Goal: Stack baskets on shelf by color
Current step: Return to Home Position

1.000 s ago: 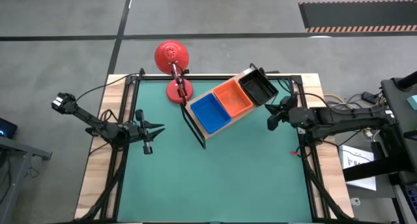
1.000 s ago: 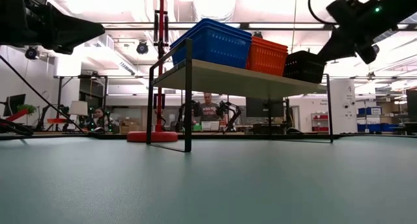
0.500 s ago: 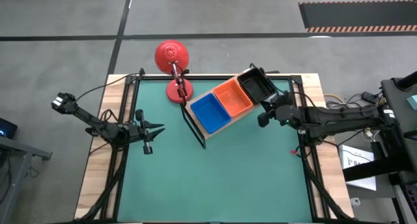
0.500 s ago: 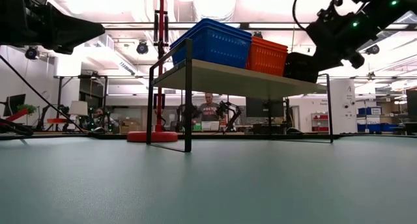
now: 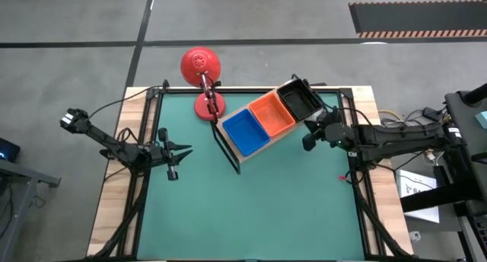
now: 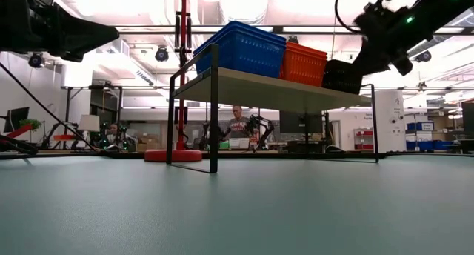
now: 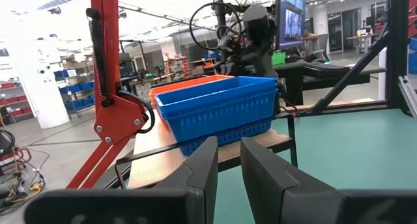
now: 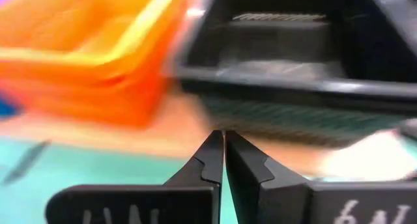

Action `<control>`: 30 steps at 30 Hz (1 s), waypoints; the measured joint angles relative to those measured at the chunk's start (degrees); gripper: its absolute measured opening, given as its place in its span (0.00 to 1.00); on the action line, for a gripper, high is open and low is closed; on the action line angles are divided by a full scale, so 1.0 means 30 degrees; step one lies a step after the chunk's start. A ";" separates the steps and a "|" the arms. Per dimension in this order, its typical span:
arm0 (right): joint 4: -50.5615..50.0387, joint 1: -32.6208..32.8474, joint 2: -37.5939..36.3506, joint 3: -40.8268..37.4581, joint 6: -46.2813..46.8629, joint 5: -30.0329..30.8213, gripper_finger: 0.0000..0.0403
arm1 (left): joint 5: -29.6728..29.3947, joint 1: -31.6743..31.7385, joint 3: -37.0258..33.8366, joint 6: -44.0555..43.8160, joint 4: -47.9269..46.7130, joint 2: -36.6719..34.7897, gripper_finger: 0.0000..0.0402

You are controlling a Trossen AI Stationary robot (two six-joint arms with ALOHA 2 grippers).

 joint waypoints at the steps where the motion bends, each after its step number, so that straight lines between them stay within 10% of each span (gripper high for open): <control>1: -0.0025 0.0280 -0.0213 -0.0007 0.0004 -0.0775 0.02 | 0.0000 0.0000 0.0006 0.0000 0.0002 0.0000 0.13; 5: 0.1625 0.2720 -0.1493 -0.0530 -0.1304 -0.2373 0.02 | 0.0000 0.0000 0.0005 0.0000 -0.0004 0.0000 0.13; 11: 1.2985 0.6103 -0.2832 -0.4875 -0.9630 0.0782 0.02 | 0.0000 0.0000 -0.0001 0.0000 0.0002 0.0000 0.13; 18: 2.3415 0.5697 -0.3002 -0.8294 -1.5291 -0.3189 0.02 | 0.0000 0.0000 0.0004 0.0000 -0.0003 0.0000 0.13; 30: 2.2843 0.5125 -0.2561 -0.8841 -1.6001 -0.3580 0.02 | -0.0001 0.0000 0.0005 0.0000 -0.0005 0.0006 0.13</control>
